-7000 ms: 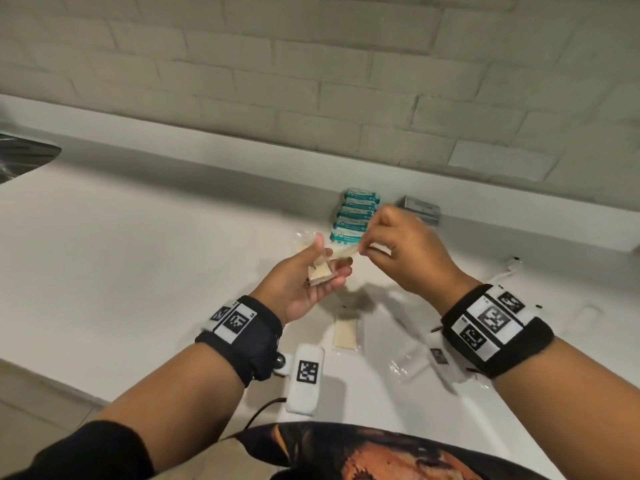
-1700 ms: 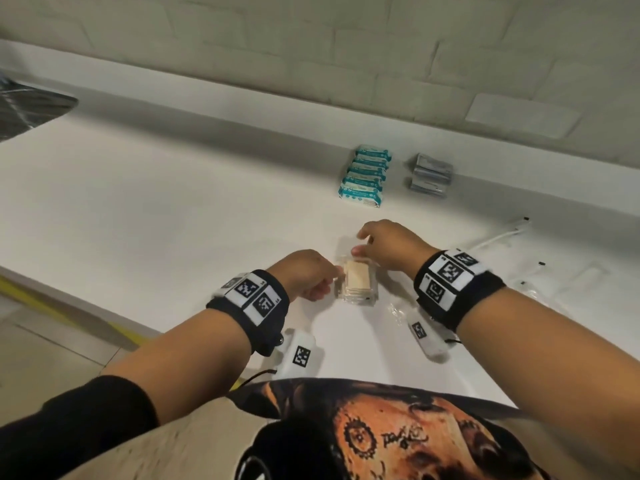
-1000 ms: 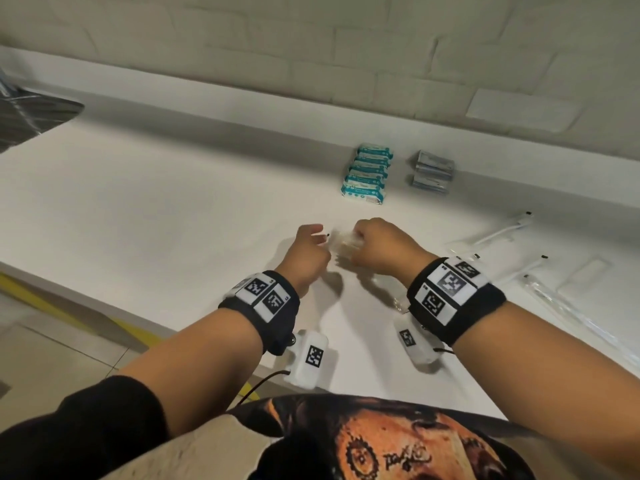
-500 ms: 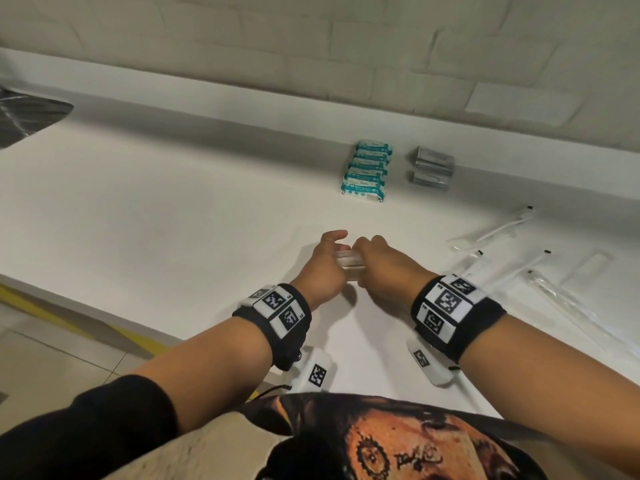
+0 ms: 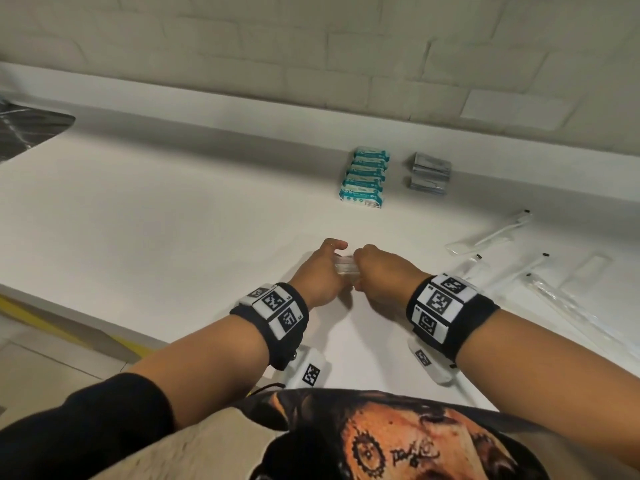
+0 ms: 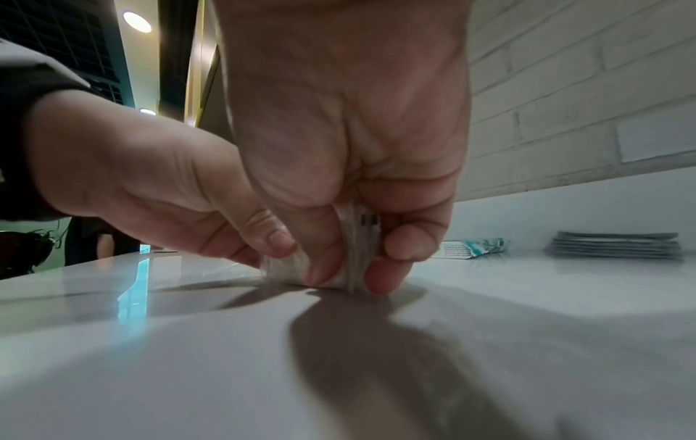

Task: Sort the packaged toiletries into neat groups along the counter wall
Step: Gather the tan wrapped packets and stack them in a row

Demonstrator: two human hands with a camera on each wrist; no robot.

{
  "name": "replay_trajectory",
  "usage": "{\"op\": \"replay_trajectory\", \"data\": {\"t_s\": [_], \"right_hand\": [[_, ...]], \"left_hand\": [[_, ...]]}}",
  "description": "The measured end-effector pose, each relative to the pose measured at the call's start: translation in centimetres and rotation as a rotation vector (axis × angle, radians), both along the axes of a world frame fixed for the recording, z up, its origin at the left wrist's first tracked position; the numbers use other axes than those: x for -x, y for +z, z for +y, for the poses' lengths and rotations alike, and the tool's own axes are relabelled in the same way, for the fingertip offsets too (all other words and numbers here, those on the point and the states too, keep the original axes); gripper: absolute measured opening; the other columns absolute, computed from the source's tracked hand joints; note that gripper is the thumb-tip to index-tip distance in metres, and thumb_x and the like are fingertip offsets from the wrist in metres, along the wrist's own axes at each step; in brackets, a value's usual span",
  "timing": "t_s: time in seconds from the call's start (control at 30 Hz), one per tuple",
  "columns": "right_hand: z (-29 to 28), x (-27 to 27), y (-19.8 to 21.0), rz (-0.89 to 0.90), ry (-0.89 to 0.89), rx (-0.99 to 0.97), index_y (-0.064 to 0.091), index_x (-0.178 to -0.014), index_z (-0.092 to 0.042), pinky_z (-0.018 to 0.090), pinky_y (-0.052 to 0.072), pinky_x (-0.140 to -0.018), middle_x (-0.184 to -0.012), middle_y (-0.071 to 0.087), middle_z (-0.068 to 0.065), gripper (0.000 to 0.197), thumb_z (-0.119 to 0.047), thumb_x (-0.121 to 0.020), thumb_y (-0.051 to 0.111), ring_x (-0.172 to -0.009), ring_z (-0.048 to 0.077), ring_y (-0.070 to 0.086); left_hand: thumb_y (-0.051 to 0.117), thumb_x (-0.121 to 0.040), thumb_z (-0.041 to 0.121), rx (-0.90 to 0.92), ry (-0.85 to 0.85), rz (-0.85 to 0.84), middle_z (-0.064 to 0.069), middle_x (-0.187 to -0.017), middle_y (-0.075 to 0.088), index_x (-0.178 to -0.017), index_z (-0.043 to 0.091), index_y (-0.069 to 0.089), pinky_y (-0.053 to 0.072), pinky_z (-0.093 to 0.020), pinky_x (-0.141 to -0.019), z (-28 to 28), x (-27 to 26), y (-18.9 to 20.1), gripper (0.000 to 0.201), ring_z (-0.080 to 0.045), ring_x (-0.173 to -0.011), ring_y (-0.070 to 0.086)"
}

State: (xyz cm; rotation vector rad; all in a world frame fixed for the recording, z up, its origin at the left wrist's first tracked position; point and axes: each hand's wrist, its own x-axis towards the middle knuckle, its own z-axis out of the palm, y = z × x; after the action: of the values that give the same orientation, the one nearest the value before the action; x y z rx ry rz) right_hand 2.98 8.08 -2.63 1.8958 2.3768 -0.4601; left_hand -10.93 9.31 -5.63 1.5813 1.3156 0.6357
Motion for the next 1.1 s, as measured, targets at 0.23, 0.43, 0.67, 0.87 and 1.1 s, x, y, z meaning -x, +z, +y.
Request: {"op": "replay_trajectory", "data": {"t_s": [0.23, 0.43, 0.67, 0.87, 1.1], "right_hand": [[2.4, -1.8, 3.7, 0.228, -0.204, 0.031, 0.055, -0.092, -0.017, 0.023, 0.039, -0.054, -0.085, 0.059, 0.001, 0.015, -0.025, -0.086, 0.065, -0.066, 0.011, 0.051], [3.9, -5.6, 4.8, 0.925, -0.447, 0.231, 0.060, -0.087, -0.011, 0.025, 0.042, -0.048, -0.072, 0.060, 0.010, 0.007, -0.014, -0.089, 0.065, -0.054, 0.016, 0.052], [6.6, -9.6, 2.8, 1.024, -0.702, 0.166, 0.065, -0.090, -0.014, 0.030, 0.040, -0.062, -0.080, 0.065, 0.004, 0.018, -0.032, -0.089, 0.063, -0.070, 0.020, 0.054], [11.2, -11.9, 0.5, 1.060, -0.978, 0.100, 0.060, -0.073, -0.006, 0.023, 0.033, -0.044, -0.063, 0.057, 0.012, 0.016, -0.015, -0.086, 0.064, -0.047, 0.021, 0.047], [15.0, -13.7, -0.5, 0.981, -1.055, 0.161, 0.059, -0.072, -0.005, 0.023, 0.034, -0.044, -0.066, 0.058, 0.016, 0.007, -0.009, -0.078, 0.061, -0.057, 0.027, 0.056]], "left_hand": [[0.069, -0.082, 0.013, -0.017, 0.148, -0.073, -0.003, -0.118, 0.060, -0.136, 0.014, 0.042, 0.049, -0.033, -0.094, 2.8, -0.7, 2.0, 0.060, -0.020, -0.105, 0.061], [0.049, -0.096, 0.007, 0.248, 0.032, -0.411, -0.005, -0.091, 0.067, -0.092, 0.014, 0.063, 0.048, -0.029, -0.082, 4.8, -4.6, 4.8, 0.016, -0.017, -0.084, 0.062], [0.060, -0.070, 0.018, 0.297, 0.091, -0.374, -0.027, -0.094, 0.064, -0.093, -0.004, 0.064, 0.051, -0.047, -0.093, 8.9, -10.1, 4.4, 0.032, -0.039, -0.088, 0.064], [0.062, -0.073, 0.011, 0.218, 0.127, -0.083, -0.004, -0.044, 0.054, -0.047, 0.014, 0.061, 0.047, -0.041, -0.064, 13.7, -14.2, 3.0, 0.027, -0.024, -0.052, 0.050], [0.055, -0.086, 0.020, 0.103, 0.059, 0.182, -0.022, -0.101, 0.071, -0.096, -0.001, 0.070, 0.056, -0.041, -0.084, 17.3, -16.6, 1.8, 0.027, -0.035, -0.095, 0.068]]}}
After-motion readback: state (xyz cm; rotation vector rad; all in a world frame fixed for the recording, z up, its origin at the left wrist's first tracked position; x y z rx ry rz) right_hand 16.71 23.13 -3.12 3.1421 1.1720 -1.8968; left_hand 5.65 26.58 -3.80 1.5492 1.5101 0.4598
